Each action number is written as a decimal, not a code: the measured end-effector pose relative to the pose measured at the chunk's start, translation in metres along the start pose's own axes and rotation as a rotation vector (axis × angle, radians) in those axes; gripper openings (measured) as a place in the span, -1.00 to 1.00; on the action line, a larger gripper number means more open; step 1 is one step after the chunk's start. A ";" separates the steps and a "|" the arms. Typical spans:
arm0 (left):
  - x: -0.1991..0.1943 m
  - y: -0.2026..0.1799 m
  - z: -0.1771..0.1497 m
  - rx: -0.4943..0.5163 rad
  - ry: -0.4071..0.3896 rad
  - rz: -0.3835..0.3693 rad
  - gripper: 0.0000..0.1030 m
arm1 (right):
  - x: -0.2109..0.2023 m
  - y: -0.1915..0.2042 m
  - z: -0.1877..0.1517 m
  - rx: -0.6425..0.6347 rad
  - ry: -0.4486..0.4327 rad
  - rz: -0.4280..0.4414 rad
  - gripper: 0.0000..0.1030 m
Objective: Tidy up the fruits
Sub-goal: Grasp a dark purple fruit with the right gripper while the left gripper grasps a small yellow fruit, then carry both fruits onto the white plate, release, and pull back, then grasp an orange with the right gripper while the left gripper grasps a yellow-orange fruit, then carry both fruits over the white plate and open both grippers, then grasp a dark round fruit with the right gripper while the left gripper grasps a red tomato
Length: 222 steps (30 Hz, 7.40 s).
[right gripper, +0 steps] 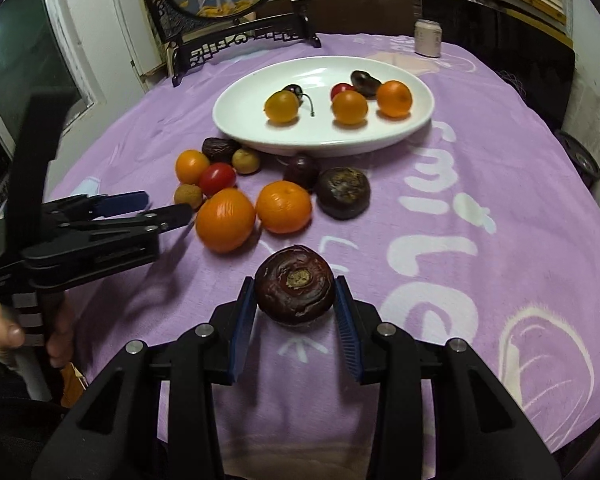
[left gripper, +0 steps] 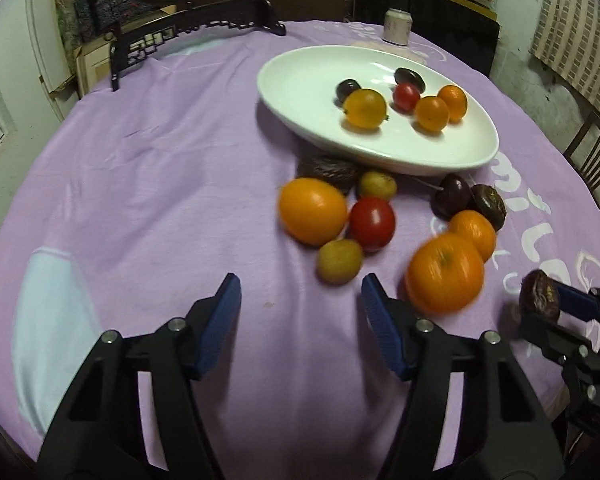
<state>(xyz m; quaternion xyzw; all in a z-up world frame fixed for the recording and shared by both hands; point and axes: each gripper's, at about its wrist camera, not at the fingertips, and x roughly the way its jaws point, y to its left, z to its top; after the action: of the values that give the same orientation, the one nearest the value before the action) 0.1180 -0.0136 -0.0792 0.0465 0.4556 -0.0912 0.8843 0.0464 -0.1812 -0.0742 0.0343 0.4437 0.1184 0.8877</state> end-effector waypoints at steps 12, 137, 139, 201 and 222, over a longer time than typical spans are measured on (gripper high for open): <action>-0.007 0.004 0.006 -0.053 -0.009 -0.073 -0.53 | -0.007 -0.009 0.001 0.034 -0.024 0.027 -0.23; -0.006 -0.011 0.022 -0.020 -0.044 -0.024 -0.21 | 0.001 0.001 0.007 0.007 -0.002 0.060 -0.12; -0.011 -0.010 0.022 -0.022 -0.053 -0.031 -0.21 | 0.000 0.004 0.009 0.001 -0.006 0.059 -0.12; -0.033 0.004 0.010 -0.030 -0.062 -0.003 0.84 | 0.011 -0.030 0.044 0.019 -0.003 -0.096 0.39; -0.017 -0.019 0.013 0.024 -0.029 -0.037 0.69 | 0.017 -0.050 0.035 0.032 0.006 -0.057 -0.19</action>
<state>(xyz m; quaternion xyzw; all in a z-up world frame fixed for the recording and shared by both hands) 0.1146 -0.0325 -0.0576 0.0473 0.4423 -0.1134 0.8884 0.0934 -0.2241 -0.0744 0.0355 0.4490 0.0860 0.8887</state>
